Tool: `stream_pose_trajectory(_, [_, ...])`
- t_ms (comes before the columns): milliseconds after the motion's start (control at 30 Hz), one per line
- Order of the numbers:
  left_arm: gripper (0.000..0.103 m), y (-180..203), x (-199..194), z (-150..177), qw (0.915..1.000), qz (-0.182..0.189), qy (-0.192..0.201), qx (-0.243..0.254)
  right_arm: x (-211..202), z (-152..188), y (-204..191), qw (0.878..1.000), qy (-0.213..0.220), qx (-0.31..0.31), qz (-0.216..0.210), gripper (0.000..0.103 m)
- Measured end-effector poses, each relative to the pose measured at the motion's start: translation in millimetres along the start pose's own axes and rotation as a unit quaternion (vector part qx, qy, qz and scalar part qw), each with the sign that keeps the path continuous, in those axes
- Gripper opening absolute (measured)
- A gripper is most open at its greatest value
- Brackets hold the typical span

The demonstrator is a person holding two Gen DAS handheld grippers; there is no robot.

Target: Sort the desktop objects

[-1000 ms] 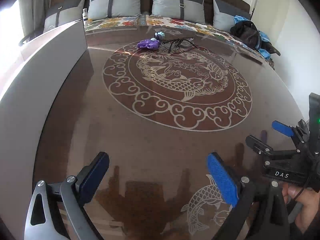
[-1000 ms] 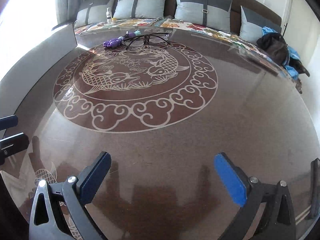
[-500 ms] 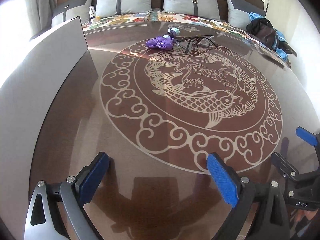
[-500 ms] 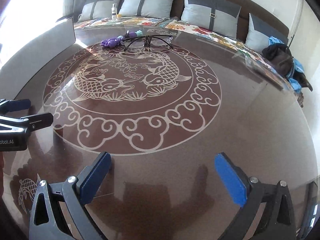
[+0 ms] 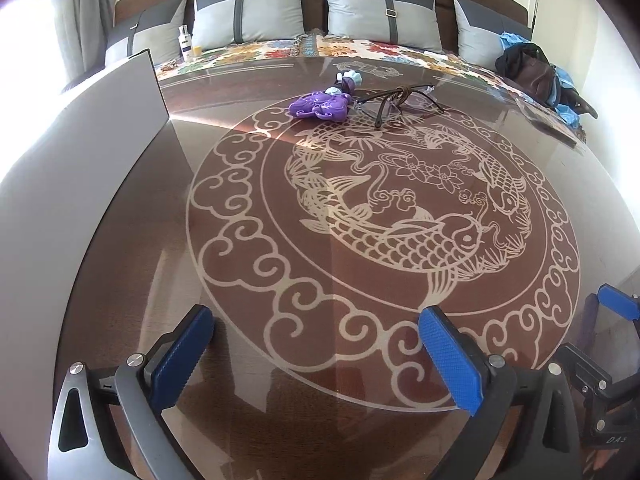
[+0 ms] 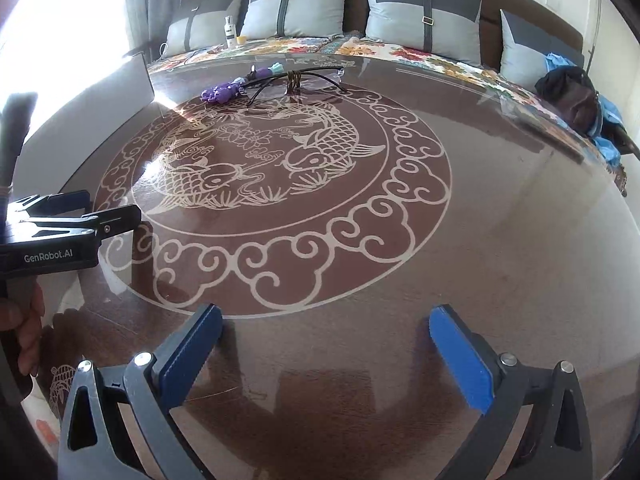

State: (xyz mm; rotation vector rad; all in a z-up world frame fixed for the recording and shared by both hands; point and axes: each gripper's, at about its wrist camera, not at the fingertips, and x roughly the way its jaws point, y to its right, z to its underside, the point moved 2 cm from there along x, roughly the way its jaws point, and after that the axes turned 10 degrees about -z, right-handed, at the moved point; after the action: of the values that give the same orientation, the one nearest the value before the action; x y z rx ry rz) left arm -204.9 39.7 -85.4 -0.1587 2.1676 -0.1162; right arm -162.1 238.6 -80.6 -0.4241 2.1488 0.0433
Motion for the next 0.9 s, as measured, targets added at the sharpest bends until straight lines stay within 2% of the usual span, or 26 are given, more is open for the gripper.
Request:
stream_pose_trajectory(200, [0.103,-4,14,-19,1.0000,-0.003,-0.003,-0.004,1,-1,0,1.000,-0.001,-0.004,-0.003,0.103])
stream_pose_trajectory(500, [0.103,-21,62,-80,0.9983,-0.034,-0.010,-0.047,3,-3,0,1.000,-0.002,-0.012,-0.010,0.103])
stream_pose_trajectory(900, [0.103,3,120,-171,1.0000,0.000,0.000,-0.001,3,-3,-1,1.000,-0.002,-0.012,-0.009,0.103])
